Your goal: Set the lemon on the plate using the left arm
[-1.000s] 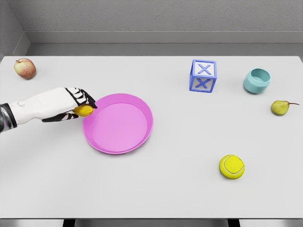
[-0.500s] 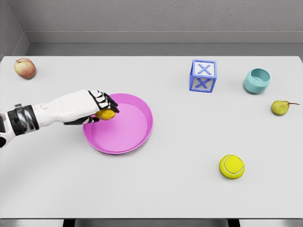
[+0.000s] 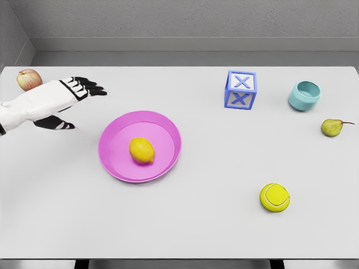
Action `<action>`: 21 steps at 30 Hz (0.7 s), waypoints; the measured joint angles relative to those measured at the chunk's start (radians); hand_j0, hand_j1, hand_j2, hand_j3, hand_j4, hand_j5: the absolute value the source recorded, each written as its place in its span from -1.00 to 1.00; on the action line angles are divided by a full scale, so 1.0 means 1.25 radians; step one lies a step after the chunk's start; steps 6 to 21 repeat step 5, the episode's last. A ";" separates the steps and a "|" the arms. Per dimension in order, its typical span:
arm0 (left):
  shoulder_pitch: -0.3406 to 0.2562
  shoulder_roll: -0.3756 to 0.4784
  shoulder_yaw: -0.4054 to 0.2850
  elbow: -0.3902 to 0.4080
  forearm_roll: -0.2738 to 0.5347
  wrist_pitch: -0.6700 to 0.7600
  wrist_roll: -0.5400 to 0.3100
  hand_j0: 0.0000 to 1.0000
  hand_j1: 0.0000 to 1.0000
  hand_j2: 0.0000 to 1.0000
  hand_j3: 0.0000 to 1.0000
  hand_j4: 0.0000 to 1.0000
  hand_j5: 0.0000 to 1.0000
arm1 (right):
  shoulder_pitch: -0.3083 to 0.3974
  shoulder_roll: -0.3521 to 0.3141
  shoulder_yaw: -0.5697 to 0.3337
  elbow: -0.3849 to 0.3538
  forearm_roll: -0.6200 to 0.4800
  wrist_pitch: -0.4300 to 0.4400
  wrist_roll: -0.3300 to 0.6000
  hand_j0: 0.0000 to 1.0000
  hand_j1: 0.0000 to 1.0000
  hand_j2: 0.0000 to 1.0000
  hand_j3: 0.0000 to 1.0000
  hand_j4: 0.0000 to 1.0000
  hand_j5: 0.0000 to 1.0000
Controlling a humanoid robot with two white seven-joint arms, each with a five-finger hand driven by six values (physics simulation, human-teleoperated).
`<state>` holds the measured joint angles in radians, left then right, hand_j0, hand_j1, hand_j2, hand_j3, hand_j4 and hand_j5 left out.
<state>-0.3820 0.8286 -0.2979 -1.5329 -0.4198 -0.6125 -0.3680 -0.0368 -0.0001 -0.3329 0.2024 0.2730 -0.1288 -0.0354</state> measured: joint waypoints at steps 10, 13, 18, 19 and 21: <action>0.029 0.005 -0.012 0.031 0.016 0.000 -0.003 1.00 1.00 1.00 1.00 1.00 1.00 | 0.000 0.000 0.000 0.000 0.000 0.000 0.000 1.00 1.00 1.00 1.00 1.00 1.00; 0.029 0.005 -0.012 0.031 0.016 0.000 -0.003 1.00 1.00 1.00 1.00 1.00 1.00 | 0.000 0.000 0.000 0.000 0.000 0.000 0.000 1.00 1.00 1.00 1.00 1.00 1.00; 0.029 0.005 -0.012 0.031 0.016 0.000 -0.003 1.00 1.00 1.00 1.00 1.00 1.00 | 0.000 0.000 0.000 0.000 0.000 0.000 0.000 1.00 1.00 1.00 1.00 1.00 1.00; 0.029 0.005 -0.012 0.031 0.016 0.000 -0.003 1.00 1.00 1.00 1.00 1.00 1.00 | 0.000 0.000 0.000 0.000 0.000 0.000 0.000 1.00 1.00 1.00 1.00 1.00 1.00; 0.029 0.005 -0.012 0.031 0.016 0.000 -0.003 1.00 1.00 1.00 1.00 1.00 1.00 | 0.000 0.000 0.000 0.000 0.000 0.000 0.000 1.00 1.00 1.00 1.00 1.00 1.00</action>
